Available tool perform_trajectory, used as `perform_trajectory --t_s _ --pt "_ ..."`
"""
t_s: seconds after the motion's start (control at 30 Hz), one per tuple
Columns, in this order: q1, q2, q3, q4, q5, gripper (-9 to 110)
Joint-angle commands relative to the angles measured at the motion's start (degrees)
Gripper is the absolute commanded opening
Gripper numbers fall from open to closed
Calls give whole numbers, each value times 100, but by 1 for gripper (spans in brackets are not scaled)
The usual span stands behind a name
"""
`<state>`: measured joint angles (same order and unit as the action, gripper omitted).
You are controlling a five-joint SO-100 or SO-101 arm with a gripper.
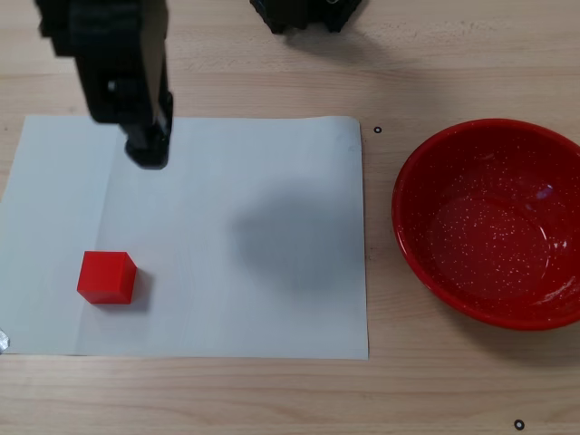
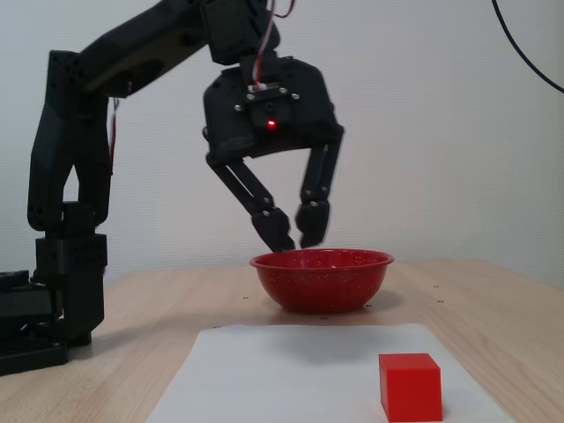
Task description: Grasp the red cube and put it in the red bowl.
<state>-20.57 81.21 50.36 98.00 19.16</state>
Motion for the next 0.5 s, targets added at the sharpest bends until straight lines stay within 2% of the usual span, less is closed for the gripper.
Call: perform_trajectory --t_s 0.0,0.47 --pt "-105 70 -791 167 185 0" --pt "-378 -1134 -2188 431 360 2"
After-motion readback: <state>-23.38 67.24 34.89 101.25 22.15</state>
